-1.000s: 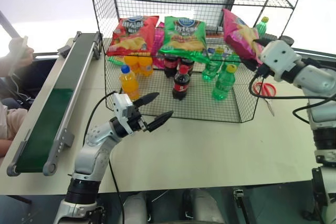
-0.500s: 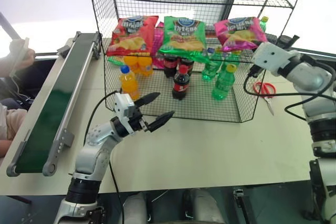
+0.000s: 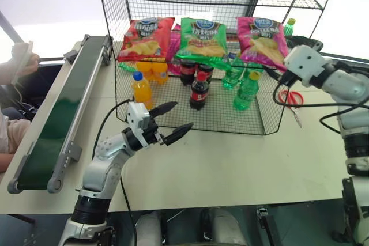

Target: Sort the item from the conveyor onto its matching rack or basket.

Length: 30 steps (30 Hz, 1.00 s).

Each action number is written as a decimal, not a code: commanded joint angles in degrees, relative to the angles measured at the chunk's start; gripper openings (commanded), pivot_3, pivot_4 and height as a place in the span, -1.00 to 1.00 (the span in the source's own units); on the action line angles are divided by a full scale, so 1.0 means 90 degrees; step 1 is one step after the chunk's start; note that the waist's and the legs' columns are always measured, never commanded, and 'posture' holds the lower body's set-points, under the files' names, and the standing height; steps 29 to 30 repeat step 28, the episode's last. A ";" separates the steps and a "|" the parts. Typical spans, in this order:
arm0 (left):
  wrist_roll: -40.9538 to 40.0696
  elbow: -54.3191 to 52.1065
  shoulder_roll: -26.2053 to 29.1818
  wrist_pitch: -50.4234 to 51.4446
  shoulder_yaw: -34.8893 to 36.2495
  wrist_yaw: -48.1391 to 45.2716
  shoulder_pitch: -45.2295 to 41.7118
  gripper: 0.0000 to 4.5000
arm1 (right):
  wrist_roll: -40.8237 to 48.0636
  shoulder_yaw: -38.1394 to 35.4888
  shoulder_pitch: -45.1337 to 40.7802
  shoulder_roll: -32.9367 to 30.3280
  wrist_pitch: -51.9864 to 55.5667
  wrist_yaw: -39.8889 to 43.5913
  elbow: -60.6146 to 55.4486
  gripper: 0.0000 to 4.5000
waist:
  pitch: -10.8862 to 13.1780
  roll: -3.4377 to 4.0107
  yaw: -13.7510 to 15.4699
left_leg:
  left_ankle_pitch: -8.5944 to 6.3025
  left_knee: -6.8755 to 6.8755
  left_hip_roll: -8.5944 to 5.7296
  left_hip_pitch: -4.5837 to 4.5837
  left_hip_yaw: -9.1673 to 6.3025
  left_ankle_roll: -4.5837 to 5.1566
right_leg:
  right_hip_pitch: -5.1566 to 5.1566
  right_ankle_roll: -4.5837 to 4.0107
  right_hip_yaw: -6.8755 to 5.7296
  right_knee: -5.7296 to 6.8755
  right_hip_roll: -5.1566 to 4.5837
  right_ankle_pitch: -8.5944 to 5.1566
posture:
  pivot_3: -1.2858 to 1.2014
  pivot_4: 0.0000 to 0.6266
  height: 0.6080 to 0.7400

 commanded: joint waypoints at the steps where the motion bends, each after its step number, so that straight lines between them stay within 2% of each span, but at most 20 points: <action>1: -0.0038 -0.0152 0.0011 -0.0073 0.0029 0.0013 -0.0054 1.00 | 0.1111 -0.0545 0.0462 -0.0178 0.0502 0.0779 -0.0962 0.98 | 0.0000 0.0000 -0.0003 | 0.0000 0.0000 0.0000 0.0000 -0.0001 0.0000 | 0.0000 0.0000 0.0001 0.0000 0.0000 0.0000 | 0.03 -0.52 0.97; 3: -0.0009 -0.0127 0.0023 -0.0111 0.0032 0.0017 -0.0059 1.00 | 0.1696 -0.0768 0.0822 -0.0153 0.0941 0.1070 -0.1473 0.98 | 0.0000 0.0000 0.0000 | -0.0001 0.0000 0.0000 0.0001 -0.0010 0.0001 | 0.0001 0.0000 0.0000 0.0001 0.0000 0.0001 | 0.03 -0.52 0.97; 7: -0.0049 -0.0202 0.0291 0.0002 0.0226 -0.0002 0.0035 1.00 | 0.2950 -0.1478 0.1398 0.0035 0.1961 0.1022 -0.2616 0.98 | 0.0000 0.0001 -0.0012 | -0.0002 0.0000 0.0002 0.0005 -0.0013 0.0003 | 0.0000 -0.0004 0.0001 0.0002 0.0000 0.0004 | 0.03 -0.52 0.97; 9: -0.0147 -0.0221 0.0593 0.0120 0.0506 -0.0017 0.0114 1.00 | 0.3533 -0.1886 0.1769 0.0126 0.2472 0.0900 -0.3155 0.98 | 0.0000 0.0000 0.0005 | -0.0013 0.0000 0.0005 0.0004 -0.0019 0.0023 | 0.0000 -0.0005 -0.0002 0.0002 0.0002 0.0004 | 0.03 -0.52 0.97; 12: -0.0451 -0.0333 0.1317 0.0572 0.1219 0.0014 0.0231 1.00 | 0.4877 -0.2625 0.2942 0.0142 0.3626 0.1039 -0.4165 0.98 | -0.0002 -0.0005 0.0027 | -0.0028 -0.0002 0.0008 0.0000 -0.0027 0.0048 | 0.0001 -0.0006 -0.0007 0.0000 0.0003 0.0004 | 0.03 -0.52 0.97; 14: -0.0514 -0.0349 0.1685 0.0704 0.1521 0.0006 0.0302 1.00 | 0.5429 -0.2901 0.3684 0.0256 0.4066 0.1074 -0.4668 0.98 | -0.0002 -0.0004 0.0039 | -0.0031 -0.0002 0.0011 -0.0003 -0.0035 0.0053 | 0.0004 -0.0006 -0.0013 -0.0007 0.0002 0.0003 | 0.03 -0.52 0.97; 18: -0.0564 -0.0168 0.2484 0.1063 0.2079 -0.0246 0.0643 1.00 | 0.5115 -0.3018 0.5035 0.0440 0.3906 0.1388 -0.5269 0.98 | -0.0004 0.0000 0.0094 | -0.0042 0.0002 0.0000 -0.0001 -0.0028 0.0070 | 0.0009 -0.0006 -0.0010 -0.0013 -0.0016 0.0003 | 0.03 -0.52 0.97; 20: -0.0395 0.0046 0.2666 0.0701 0.2352 -0.0303 0.0772 1.00 | 0.4876 -0.3121 0.5403 0.0403 0.3720 0.1567 -0.5402 0.98 | -0.0001 0.0005 0.0094 | -0.0043 0.0002 0.0001 0.0000 -0.0018 0.0071 | 0.0003 -0.0006 -0.0004 -0.0015 -0.0016 0.0003 | 0.03 -0.52 0.97; 25: -0.0325 0.0641 0.3064 0.0730 0.2684 -0.0468 0.0910 1.00 | 0.4609 -0.3481 0.5884 0.0302 0.3486 0.1999 -0.5189 0.98 | -0.0001 0.0003 0.0149 | -0.0044 0.0001 0.0001 -0.0001 -0.0015 0.0071 | -0.0003 -0.0010 -0.0001 -0.0018 -0.0013 0.0000 | 0.03 -0.52 0.97; 28: -0.0123 0.1066 0.3153 0.0157 0.2720 -0.0762 0.0878 1.00 | 0.4453 -0.3569 0.5953 0.0253 0.3334 0.2243 -0.4890 0.98 | -0.0001 0.0003 0.0151 | -0.0044 0.0001 0.0001 -0.0003 -0.0014 0.0073 | -0.0005 -0.0010 -0.0001 -0.0021 -0.0013 0.0000 | 0.03 -0.52 0.97; 30: -0.0123 0.1066 0.3153 0.0157 0.2720 -0.0762 0.0878 1.00 | 0.4453 -0.3569 0.5953 0.0253 0.3334 0.2243 -0.4890 0.98 | -0.0001 0.0003 0.0151 | -0.0044 0.0001 0.0001 -0.0003 -0.0014 0.0073 | -0.0005 -0.0010 -0.0001 -0.0021 -0.0013 0.0000 | 0.03 -0.52 0.97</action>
